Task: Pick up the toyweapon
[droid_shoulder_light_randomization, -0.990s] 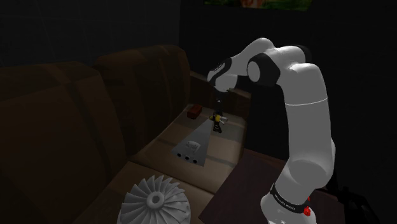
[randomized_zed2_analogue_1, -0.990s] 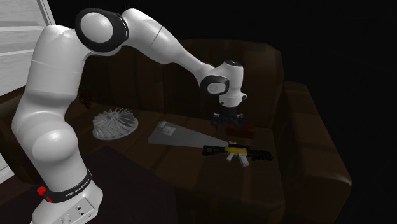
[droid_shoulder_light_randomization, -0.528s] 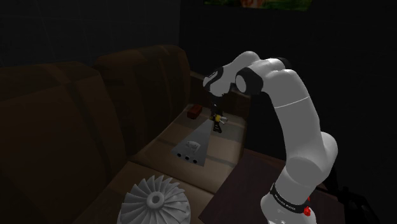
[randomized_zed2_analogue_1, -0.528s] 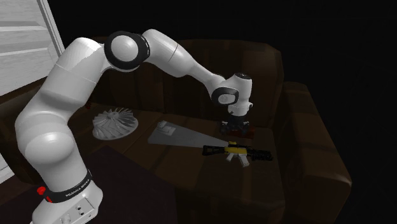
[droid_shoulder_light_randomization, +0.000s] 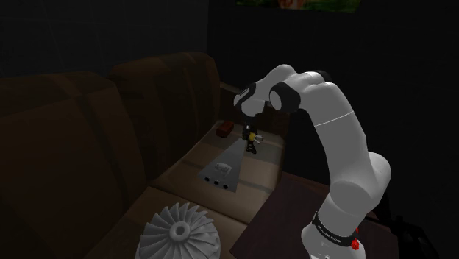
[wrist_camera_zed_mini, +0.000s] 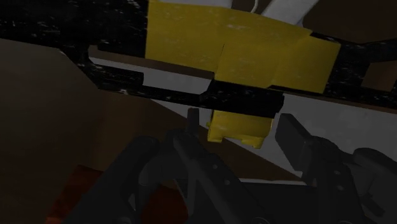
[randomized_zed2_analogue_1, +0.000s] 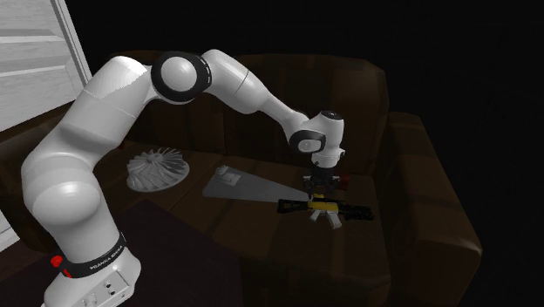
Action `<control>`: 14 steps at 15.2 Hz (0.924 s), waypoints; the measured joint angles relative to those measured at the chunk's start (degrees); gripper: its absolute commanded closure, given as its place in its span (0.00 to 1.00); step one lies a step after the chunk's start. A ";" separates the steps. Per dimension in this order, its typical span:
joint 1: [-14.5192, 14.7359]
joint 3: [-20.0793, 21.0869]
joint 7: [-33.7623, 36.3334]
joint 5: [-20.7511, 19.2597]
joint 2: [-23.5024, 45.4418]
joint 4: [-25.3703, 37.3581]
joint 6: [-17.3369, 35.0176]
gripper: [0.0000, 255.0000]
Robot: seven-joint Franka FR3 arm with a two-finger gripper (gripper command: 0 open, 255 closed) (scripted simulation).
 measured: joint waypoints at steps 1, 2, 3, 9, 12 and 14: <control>-0.01 0.01 -0.01 0.02 0.03 0.02 0.04 1.00; -0.01 0.03 -0.01 0.03 0.05 0.03 0.06 1.00; -0.01 0.02 0.00 0.03 0.05 0.04 0.07 1.00; -0.02 0.02 -0.04 0.04 0.03 -0.01 0.09 1.00; 0.24 -0.44 0.27 -0.47 -1.00 -0.14 -0.85 1.00; 0.50 -0.83 0.51 -0.91 -1.97 -0.35 -1.59 1.00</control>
